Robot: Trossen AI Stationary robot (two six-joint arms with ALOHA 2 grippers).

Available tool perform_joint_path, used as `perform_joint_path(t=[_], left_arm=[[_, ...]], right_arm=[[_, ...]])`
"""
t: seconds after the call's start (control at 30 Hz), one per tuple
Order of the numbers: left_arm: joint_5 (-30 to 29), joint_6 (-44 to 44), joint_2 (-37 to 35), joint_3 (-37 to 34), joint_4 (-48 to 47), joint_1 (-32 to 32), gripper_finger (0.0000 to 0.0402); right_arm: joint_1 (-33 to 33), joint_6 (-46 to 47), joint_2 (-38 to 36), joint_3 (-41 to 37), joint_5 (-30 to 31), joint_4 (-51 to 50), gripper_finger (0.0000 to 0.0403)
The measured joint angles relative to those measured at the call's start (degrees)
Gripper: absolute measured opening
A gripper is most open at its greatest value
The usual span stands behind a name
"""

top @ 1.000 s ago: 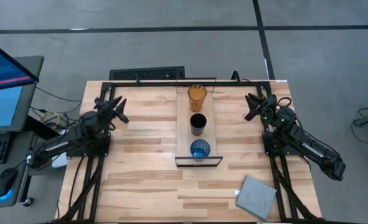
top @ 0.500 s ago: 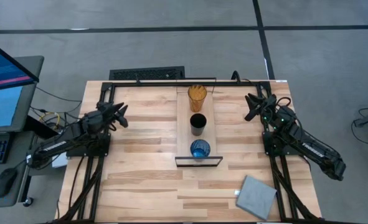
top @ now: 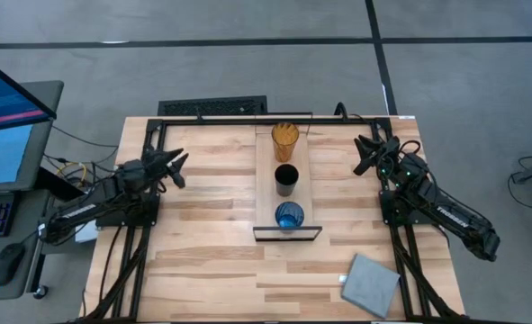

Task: Stack small to large cups/mugs on shelf
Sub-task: Return to Home Position

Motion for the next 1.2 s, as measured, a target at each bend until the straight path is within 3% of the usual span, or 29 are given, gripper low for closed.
perform_joint_path(t=[0.13,0.37,0.67,0.9,1.03,1.2], left_arm=[[-0.39,-0.79,0.1,-0.1,-6.86,0.07,0.0114],[1.29,2.49,0.02,-1.38,-0.15,0.07,0.0114],[7.72,3.42,0.04,-2.03,3.05,0.06,0.0114],[10.88,4.81,0.11,-4.55,12.36,0.07,0.0114],[15.11,5.94,0.61,-4.79,12.63,0.03,0.0114],[15.53,2.26,0.83,-4.81,12.47,0.05,0.0114]], right_arm=[[0.0,-0.01,0.0,-0.01,0.0,0.0,0.0121],[0.0,0.01,0.0,-0.02,-0.02,-0.02,0.0121],[0.0,0.01,0.0,-0.02,-0.02,-0.02,0.0121],[0.0,-0.01,0.0,-0.02,-0.02,-0.02,0.0121],[0.01,0.0,0.0,-0.02,-0.04,-0.02,0.0121],[0.01,0.0,0.0,-0.02,-0.03,-0.02,0.0121]])
